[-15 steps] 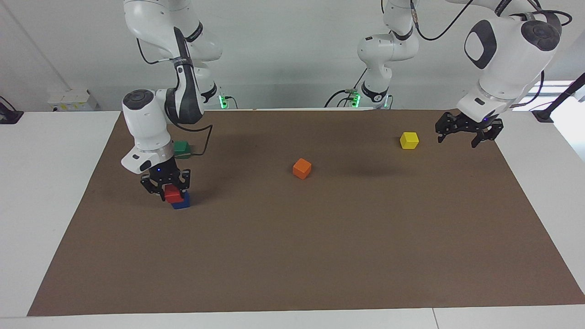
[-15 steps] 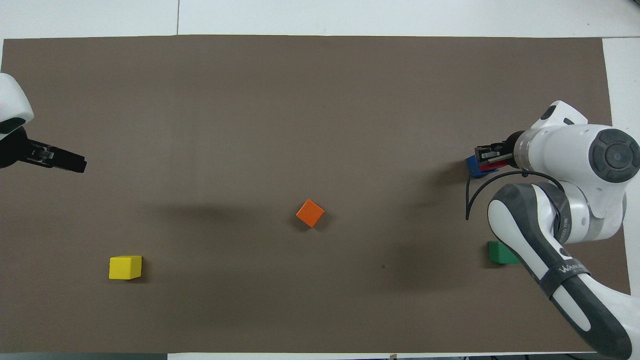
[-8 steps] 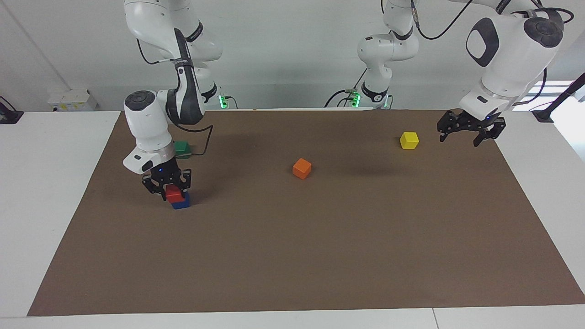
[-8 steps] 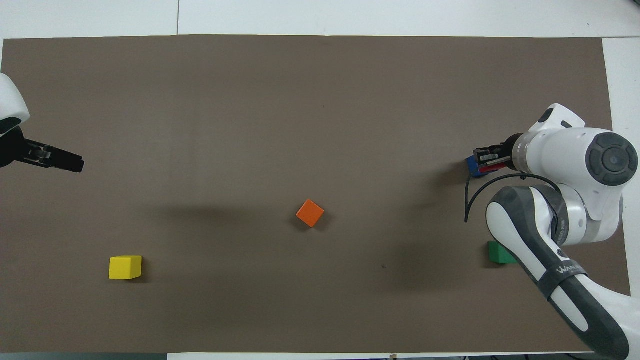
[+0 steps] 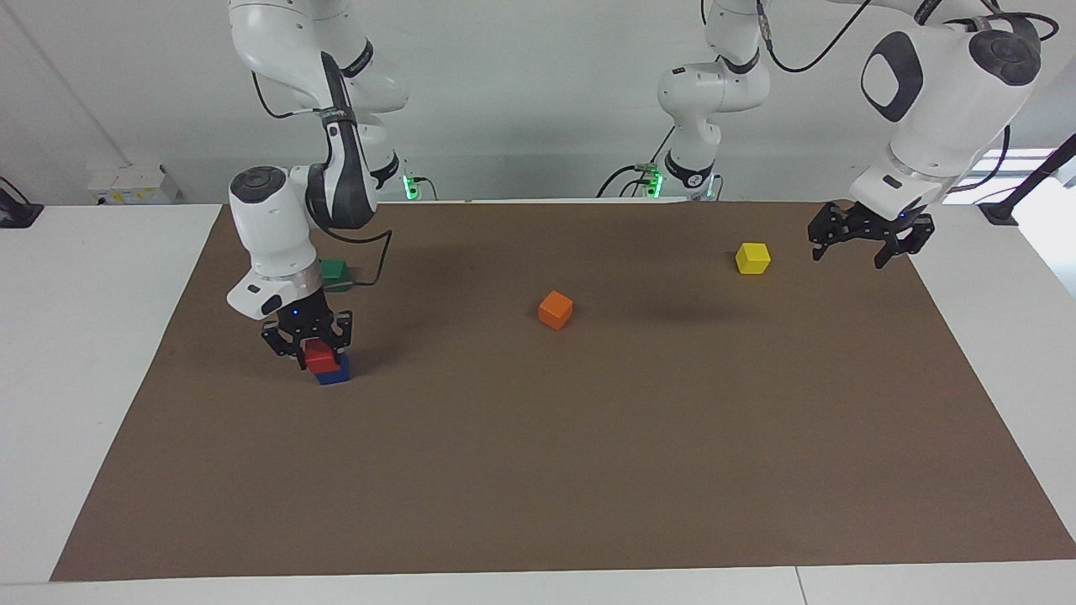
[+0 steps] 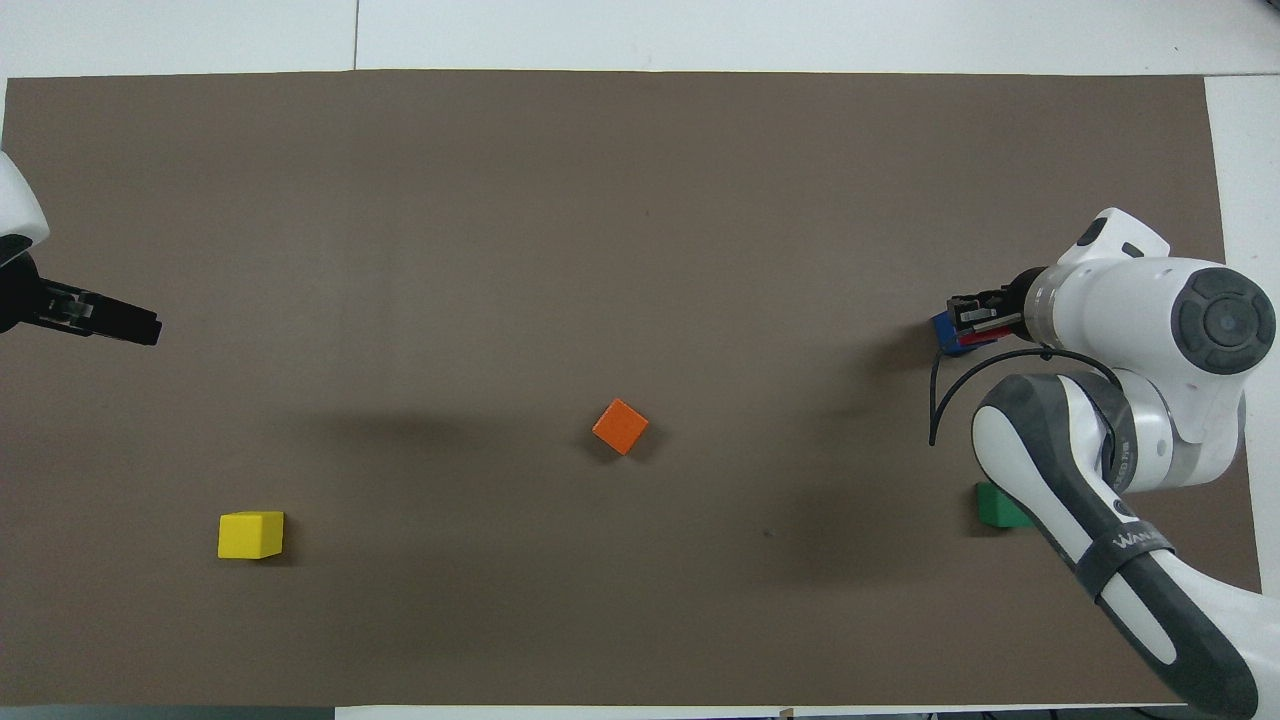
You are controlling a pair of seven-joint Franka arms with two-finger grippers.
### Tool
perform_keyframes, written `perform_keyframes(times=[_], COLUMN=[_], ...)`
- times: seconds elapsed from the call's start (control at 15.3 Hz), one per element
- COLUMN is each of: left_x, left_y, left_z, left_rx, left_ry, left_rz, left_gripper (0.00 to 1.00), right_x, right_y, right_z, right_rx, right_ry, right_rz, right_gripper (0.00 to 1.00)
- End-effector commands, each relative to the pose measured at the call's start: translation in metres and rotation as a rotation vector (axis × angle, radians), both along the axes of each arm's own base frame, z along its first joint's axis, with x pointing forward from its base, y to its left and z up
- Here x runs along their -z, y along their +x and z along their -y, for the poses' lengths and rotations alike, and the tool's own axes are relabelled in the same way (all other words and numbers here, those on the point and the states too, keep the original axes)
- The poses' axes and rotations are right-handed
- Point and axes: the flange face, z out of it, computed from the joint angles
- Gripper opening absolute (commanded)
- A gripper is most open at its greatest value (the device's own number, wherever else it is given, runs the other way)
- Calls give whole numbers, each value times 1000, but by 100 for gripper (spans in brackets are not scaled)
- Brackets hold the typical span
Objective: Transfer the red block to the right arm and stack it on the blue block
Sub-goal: 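Lower the red cube onto the blue cube with the right gripper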
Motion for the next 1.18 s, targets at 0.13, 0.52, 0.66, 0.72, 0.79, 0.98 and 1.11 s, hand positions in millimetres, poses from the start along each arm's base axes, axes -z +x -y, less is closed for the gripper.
perform_keyframes(times=[0.13,0.52,0.66,0.72,0.79,0.98,1.11], left_x=[-6,-6,-6,-6,-6,-6,-6], left_y=[-4,-4,-4,-4,-4,-4,-4], left_z=[-2,-2,-2,-2,-2,-2,-2], left_rx=[5,5,5,5,5,5,5], left_ry=[15,15,15,15,15,15,15], left_rz=[5,5,5,5,5,5,5], left_gripper=[100,100,100,100,100,100,100], right_x=[0,0,0,0,0,0,0], right_y=[-6,-7,-6,-6,-7,-7,-6], right_z=[4,4,4,5,5,6,6], right_rx=[-20,-20,-20,-18,-18,-17,-20], right_ry=[-18,-18,-18,-17,-18,-19,-19], right_rz=[15,14,14,12,11,7,7], right_gripper=[18,39,72,81,87,100,100])
